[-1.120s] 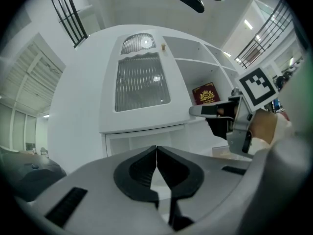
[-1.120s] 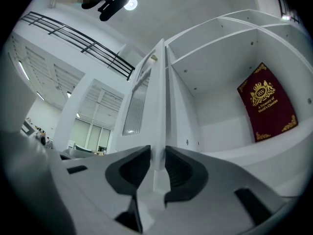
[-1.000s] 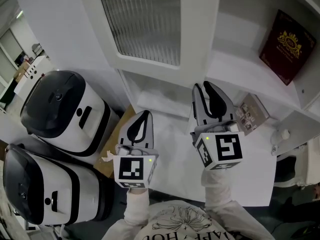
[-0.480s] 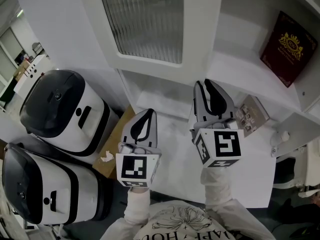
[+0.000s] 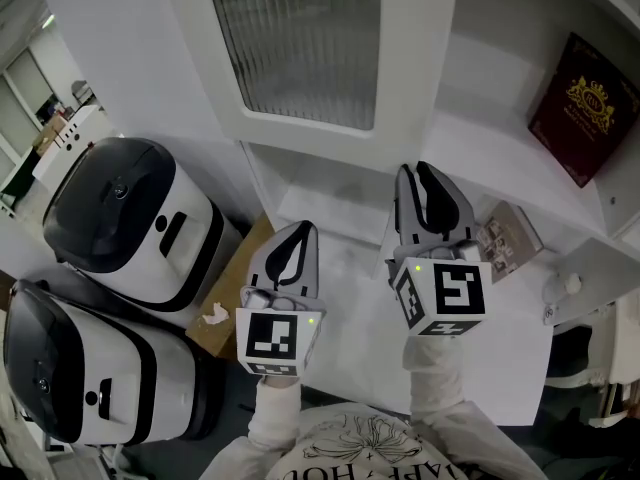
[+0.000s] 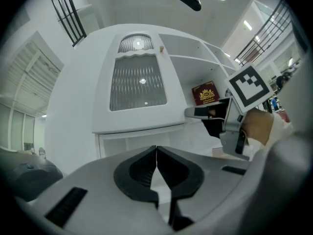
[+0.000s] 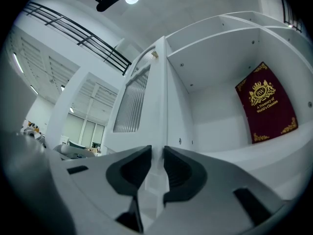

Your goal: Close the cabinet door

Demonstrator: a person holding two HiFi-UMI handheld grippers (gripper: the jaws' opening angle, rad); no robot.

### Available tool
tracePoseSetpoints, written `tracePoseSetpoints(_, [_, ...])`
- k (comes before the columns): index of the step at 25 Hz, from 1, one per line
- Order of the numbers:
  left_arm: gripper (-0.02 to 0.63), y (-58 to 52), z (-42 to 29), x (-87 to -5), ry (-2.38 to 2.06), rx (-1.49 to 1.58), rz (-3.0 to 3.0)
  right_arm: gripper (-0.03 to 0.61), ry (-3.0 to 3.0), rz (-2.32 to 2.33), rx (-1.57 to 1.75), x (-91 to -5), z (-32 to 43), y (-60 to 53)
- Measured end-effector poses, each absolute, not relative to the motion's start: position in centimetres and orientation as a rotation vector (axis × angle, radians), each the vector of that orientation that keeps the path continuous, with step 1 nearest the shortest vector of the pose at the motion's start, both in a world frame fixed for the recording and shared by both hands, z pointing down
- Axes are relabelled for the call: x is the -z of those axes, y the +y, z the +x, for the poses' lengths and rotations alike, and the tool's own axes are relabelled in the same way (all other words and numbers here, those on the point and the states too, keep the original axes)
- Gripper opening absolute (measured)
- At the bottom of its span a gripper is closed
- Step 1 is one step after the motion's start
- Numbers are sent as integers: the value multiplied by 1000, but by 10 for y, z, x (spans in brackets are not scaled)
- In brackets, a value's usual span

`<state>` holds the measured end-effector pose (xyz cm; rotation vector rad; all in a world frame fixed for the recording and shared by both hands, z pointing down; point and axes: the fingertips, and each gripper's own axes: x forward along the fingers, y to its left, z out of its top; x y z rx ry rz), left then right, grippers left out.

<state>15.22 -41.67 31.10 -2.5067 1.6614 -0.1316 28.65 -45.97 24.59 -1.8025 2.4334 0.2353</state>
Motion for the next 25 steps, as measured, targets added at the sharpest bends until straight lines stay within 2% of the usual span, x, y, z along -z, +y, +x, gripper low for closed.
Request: tracePoseSetpoints(25, [5,-412,142,-297,1686,62,-2480,78,2438,-1839,-256,-255,284,-456])
